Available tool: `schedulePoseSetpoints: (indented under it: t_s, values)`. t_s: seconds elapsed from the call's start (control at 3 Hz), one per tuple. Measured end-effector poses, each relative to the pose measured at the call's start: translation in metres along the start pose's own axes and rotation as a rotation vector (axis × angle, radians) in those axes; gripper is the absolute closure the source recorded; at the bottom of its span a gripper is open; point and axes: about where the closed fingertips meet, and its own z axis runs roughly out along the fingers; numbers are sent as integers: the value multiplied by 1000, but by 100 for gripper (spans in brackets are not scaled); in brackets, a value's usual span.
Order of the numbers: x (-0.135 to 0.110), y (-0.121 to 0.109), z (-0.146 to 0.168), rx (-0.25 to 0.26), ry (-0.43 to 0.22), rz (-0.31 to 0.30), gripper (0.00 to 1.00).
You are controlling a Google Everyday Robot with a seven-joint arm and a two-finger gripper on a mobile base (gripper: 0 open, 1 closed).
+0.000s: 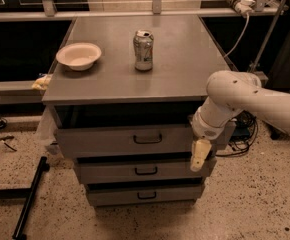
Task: Open top drawer
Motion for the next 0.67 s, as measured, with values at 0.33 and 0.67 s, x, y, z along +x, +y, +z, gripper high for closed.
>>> schedulePoseSetpoints:
  t_s: [0.33, 0.67]
  values:
    - [1, 4, -3, -11, -1, 6, 0]
    - [6, 14, -6, -32, -4, 20, 0]
